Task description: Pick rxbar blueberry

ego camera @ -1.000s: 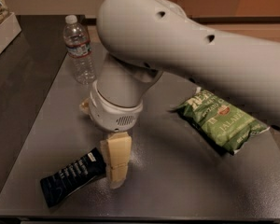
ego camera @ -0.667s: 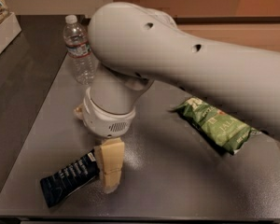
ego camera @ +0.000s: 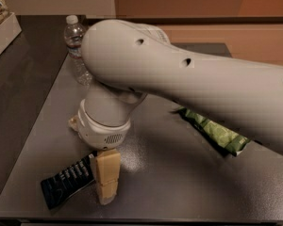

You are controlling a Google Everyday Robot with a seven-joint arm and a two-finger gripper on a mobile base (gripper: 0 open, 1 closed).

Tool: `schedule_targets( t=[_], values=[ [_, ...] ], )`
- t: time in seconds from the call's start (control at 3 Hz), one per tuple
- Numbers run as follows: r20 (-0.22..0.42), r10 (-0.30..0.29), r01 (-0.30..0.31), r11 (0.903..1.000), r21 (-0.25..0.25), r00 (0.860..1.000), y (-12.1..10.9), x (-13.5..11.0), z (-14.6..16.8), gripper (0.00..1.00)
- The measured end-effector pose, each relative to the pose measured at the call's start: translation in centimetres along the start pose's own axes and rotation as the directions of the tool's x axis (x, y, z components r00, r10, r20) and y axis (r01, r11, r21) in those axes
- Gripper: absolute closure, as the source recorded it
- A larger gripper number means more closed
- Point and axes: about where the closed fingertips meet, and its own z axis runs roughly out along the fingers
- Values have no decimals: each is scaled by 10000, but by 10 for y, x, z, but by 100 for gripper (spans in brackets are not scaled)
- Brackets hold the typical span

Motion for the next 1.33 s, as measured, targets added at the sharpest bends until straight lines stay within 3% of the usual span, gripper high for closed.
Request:
schedule_targets(
  t=[0.67, 1.0, 1.33],
  values=[
    [-250, -226, 213, 9984, -525, 9994, 5, -6, 13, 0],
    [-348, -191, 164, 9969, -765, 9992, 5, -6, 15, 16],
    [-357, -90, 56, 9955, -944, 9993, 4, -4, 15, 40]
  ],
)
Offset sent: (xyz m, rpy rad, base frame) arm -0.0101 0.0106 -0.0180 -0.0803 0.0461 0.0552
